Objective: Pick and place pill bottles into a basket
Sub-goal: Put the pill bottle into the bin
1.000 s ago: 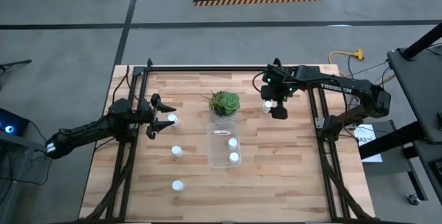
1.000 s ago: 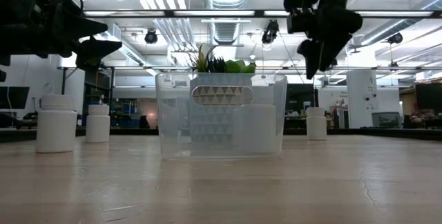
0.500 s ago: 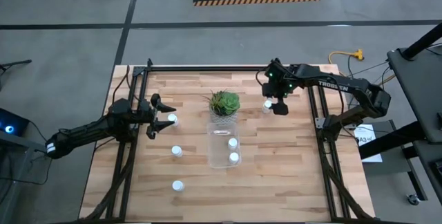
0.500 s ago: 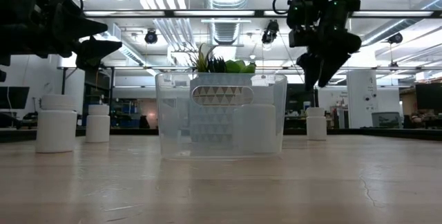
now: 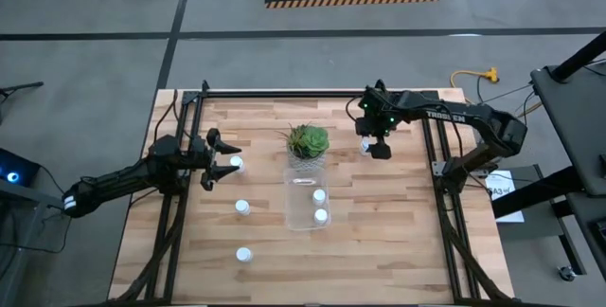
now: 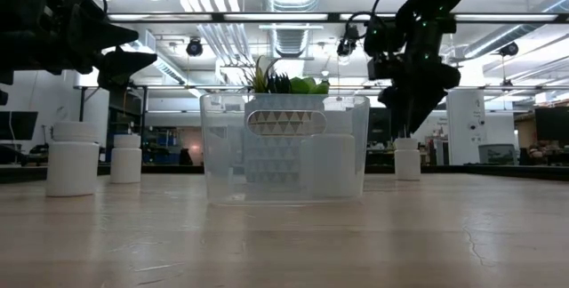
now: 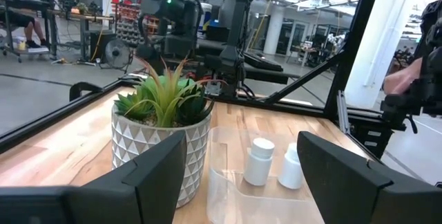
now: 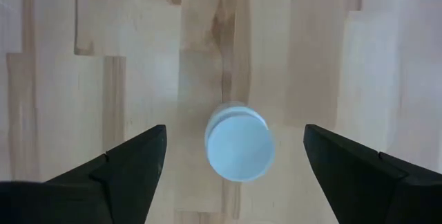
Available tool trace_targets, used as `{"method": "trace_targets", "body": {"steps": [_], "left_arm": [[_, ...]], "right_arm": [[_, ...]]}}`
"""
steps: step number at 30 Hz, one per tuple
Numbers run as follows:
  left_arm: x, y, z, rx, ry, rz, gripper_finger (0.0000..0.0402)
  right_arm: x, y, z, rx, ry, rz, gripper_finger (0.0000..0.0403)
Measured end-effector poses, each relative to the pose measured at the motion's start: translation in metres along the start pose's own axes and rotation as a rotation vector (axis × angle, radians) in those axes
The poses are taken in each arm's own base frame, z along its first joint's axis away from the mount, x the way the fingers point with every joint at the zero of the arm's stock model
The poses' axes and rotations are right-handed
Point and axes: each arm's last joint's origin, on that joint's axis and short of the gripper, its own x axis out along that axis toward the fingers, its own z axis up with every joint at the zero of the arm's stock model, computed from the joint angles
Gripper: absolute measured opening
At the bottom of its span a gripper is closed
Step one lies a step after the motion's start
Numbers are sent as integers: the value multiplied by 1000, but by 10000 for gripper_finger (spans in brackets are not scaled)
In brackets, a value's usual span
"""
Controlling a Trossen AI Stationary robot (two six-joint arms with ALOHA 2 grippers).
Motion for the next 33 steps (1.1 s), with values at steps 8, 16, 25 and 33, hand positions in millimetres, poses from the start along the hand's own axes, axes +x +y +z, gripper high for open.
{"method": "trace_targets", "body": {"steps": [8, 16, 25, 33], "left_arm": [[0, 0, 0, 0, 1, 0, 258], [0, 0, 0, 0, 0, 0, 258], [0, 0, 0, 0, 0, 0, 258], [0, 0, 0, 0, 0, -1, 258]], "right_arm": [[16, -6, -1, 17, 40, 38, 329], [21, -8, -1, 20, 53, 45, 326], [21, -9, -2, 24, 58, 39, 221], [17, -10, 0, 50, 72, 20, 143]]}}
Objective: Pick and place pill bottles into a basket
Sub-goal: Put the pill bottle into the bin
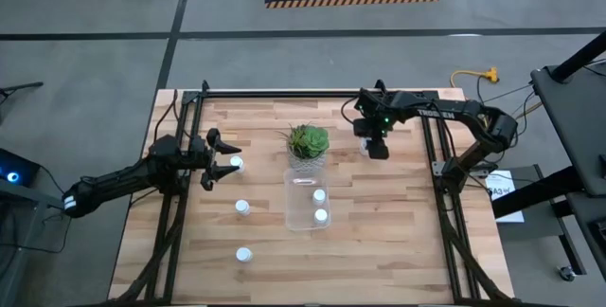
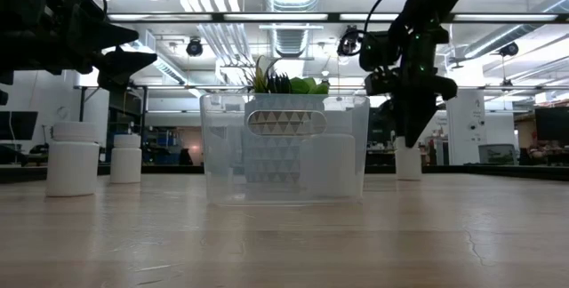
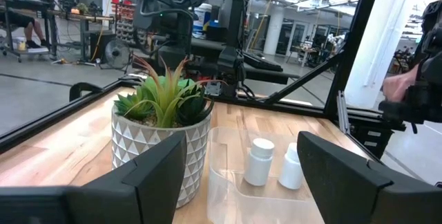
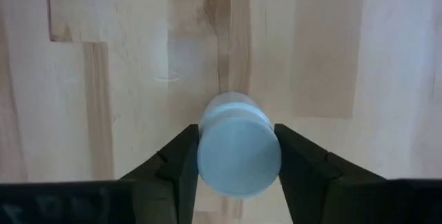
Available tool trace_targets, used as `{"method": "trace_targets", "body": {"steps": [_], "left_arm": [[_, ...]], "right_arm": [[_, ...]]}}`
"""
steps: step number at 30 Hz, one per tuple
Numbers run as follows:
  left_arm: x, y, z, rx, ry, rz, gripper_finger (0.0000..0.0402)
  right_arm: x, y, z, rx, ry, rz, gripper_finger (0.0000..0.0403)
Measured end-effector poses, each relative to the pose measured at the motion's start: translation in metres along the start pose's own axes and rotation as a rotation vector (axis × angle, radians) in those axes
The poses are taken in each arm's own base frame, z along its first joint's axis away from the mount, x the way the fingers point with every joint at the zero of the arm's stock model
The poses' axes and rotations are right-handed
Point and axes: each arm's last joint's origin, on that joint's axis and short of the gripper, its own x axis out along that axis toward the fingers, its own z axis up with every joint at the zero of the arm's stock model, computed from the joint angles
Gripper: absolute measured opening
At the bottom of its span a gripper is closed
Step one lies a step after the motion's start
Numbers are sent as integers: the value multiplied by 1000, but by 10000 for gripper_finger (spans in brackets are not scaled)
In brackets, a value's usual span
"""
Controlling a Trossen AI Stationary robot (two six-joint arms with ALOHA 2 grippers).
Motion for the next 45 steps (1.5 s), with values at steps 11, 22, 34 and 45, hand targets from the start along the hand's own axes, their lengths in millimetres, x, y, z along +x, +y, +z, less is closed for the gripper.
{"method": "trace_targets", "body": {"steps": [11, 22, 34, 45], "left_arm": [[0, 0, 0, 0, 0, 1, 258], [0, 0, 0, 0, 0, 0, 258], [0, 0, 0, 0, 0, 0, 258], [0, 0, 0, 0, 0, 0, 258]], "right_arm": [[-42, 0, 20, 21, -5, 27, 143], [-90, 37, 60, -90, -89, 52, 143], [-115, 99, 91, -139, -162, 8, 143], [-111, 119, 93, -93, -134, -23, 143]]}}
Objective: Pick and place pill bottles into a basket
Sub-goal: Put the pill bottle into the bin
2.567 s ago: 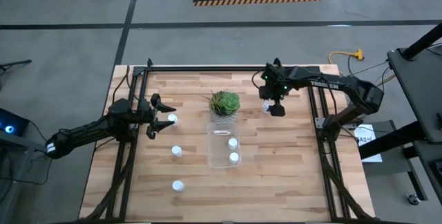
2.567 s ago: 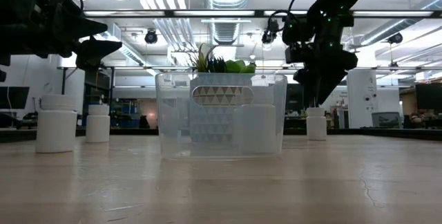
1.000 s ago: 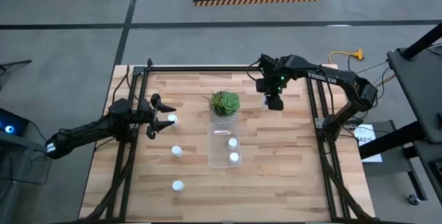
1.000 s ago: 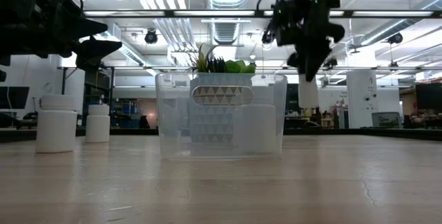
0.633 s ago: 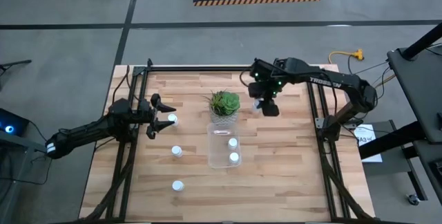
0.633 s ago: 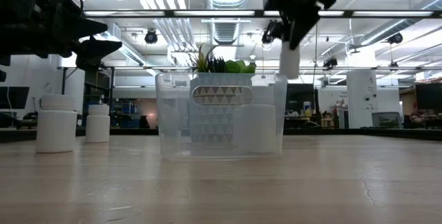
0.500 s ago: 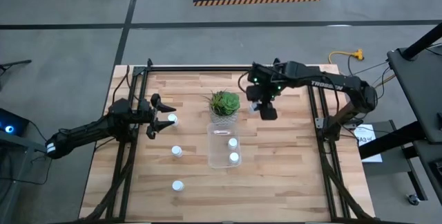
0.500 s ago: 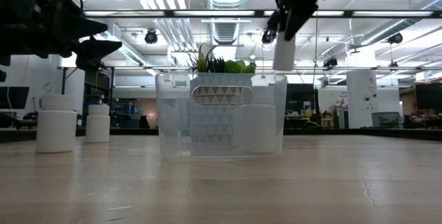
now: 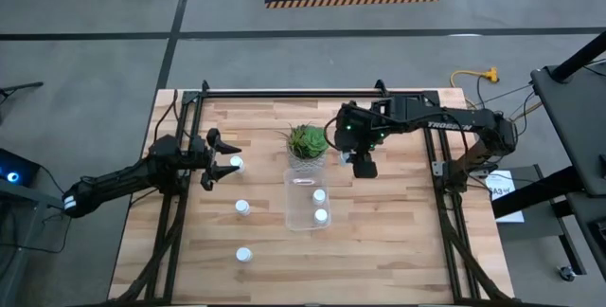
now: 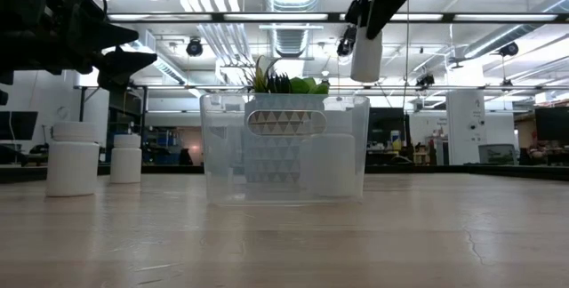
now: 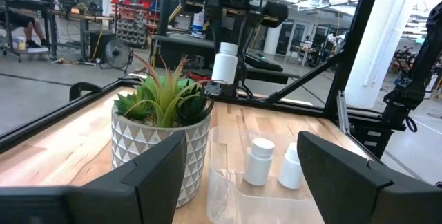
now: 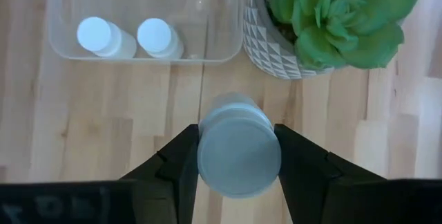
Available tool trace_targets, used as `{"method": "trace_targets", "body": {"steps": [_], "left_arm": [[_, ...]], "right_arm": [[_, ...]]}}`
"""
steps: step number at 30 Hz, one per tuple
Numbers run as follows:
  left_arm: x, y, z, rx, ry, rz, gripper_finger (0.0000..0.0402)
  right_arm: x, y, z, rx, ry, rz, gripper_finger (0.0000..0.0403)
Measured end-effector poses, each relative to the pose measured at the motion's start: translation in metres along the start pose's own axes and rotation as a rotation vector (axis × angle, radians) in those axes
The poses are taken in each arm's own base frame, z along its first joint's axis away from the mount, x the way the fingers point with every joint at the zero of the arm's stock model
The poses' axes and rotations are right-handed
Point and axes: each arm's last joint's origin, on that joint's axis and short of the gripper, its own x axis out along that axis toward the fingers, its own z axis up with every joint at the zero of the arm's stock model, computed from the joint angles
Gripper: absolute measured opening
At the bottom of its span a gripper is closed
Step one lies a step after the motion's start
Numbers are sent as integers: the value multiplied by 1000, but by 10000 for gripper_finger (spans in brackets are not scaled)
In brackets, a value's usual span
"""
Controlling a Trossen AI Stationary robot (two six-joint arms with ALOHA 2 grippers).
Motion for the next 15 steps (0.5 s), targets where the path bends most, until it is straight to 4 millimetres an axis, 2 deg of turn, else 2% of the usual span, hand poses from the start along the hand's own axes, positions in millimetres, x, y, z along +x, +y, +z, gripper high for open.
{"method": "trace_targets", "body": {"steps": [6, 15], "left_arm": [[0, 0, 0, 0, 0, 0, 258], [0, 0, 0, 0, 0, 0, 258]], "right_arm": [[-3, 4, 7, -4, -18, -6, 143], [11, 2, 57, -50, 31, 9, 143]]}}
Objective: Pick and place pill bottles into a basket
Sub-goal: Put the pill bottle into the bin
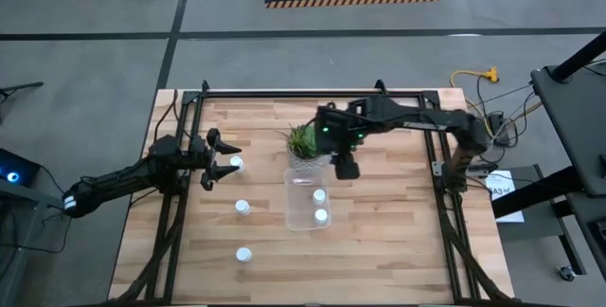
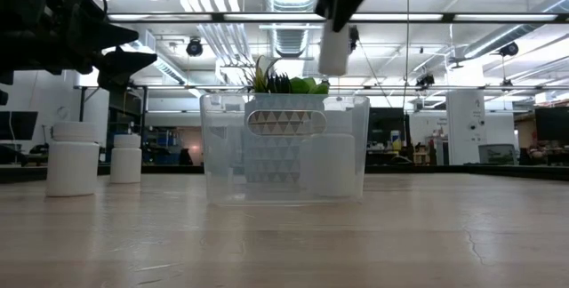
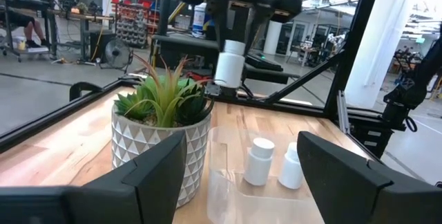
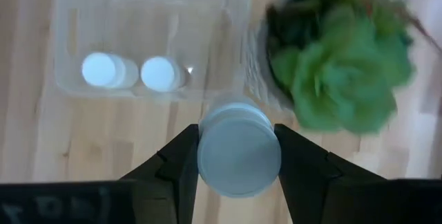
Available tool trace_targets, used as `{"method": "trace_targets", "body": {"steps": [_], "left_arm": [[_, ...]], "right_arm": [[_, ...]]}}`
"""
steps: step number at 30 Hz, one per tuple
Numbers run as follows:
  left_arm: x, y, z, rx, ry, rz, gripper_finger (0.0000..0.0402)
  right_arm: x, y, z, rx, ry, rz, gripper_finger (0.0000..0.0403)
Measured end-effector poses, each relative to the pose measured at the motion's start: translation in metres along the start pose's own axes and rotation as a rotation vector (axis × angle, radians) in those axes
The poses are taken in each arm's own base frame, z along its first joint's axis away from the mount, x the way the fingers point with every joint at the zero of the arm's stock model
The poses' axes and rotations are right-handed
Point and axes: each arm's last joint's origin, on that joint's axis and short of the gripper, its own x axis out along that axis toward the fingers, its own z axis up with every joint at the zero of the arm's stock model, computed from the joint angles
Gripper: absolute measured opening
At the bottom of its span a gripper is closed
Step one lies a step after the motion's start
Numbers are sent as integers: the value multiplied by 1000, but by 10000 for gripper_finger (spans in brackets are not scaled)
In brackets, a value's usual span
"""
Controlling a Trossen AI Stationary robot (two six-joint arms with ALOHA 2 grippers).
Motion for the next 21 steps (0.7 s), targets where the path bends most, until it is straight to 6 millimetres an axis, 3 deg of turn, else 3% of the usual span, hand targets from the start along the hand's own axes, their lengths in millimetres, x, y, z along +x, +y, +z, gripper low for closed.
{"method": "trace_targets", "body": {"steps": [8, 21], "left_arm": [[0, 0, 0, 0, 0, 0, 258], [0, 0, 0, 0, 0, 0, 258]], "right_arm": [[9, 2, 27, -68, -35, 0, 143], [58, 18, 22, -117, -1, 25, 143]]}}
